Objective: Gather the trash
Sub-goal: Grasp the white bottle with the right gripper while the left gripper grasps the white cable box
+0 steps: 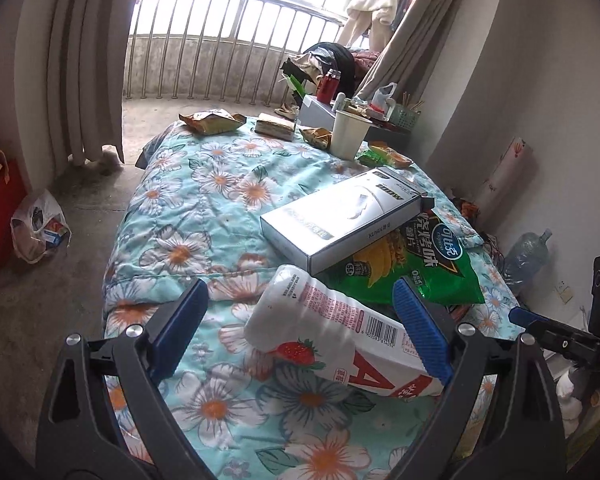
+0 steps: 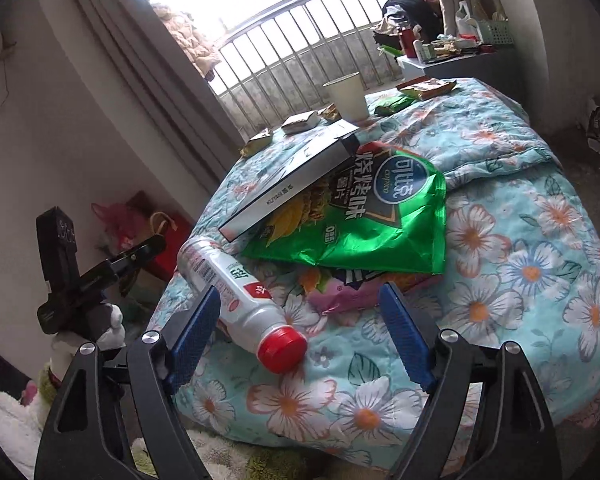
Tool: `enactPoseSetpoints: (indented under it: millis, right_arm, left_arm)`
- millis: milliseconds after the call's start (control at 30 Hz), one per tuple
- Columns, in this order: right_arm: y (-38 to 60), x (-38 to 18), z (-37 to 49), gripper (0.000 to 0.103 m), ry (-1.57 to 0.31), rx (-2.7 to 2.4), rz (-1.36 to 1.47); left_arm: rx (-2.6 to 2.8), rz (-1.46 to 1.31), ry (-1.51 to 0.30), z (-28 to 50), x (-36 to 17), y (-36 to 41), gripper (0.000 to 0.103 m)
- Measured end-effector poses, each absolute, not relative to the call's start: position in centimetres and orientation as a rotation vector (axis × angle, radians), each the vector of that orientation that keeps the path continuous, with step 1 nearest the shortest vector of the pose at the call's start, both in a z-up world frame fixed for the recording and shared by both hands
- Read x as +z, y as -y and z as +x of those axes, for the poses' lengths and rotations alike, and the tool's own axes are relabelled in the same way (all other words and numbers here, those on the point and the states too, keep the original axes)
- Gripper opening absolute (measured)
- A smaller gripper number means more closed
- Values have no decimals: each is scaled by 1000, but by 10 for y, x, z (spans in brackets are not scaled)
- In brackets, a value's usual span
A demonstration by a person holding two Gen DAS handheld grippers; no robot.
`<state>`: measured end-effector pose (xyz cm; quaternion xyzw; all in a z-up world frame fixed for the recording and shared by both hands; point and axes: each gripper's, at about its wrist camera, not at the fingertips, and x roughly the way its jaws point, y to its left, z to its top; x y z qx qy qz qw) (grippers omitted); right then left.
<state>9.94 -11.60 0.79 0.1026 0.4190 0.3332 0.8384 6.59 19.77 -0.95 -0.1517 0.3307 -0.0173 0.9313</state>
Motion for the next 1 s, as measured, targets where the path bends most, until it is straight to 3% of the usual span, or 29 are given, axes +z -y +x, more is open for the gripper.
enactPoseSetpoints:
  millis: [467, 700, 1000]
  right_arm:
    - [-6, 11, 129, 80, -943, 864, -115]
    - [-49, -3, 138, 80, -991, 910, -270]
    - [-47, -19, 133, 73, -1037, 891, -253]
  left_arm:
    - [38, -402, -698, 69, -34, -248, 89]
    - [36, -419, -651, 84, -16, -274, 89]
    - [-50, -414, -662, 116, -11, -259, 89]
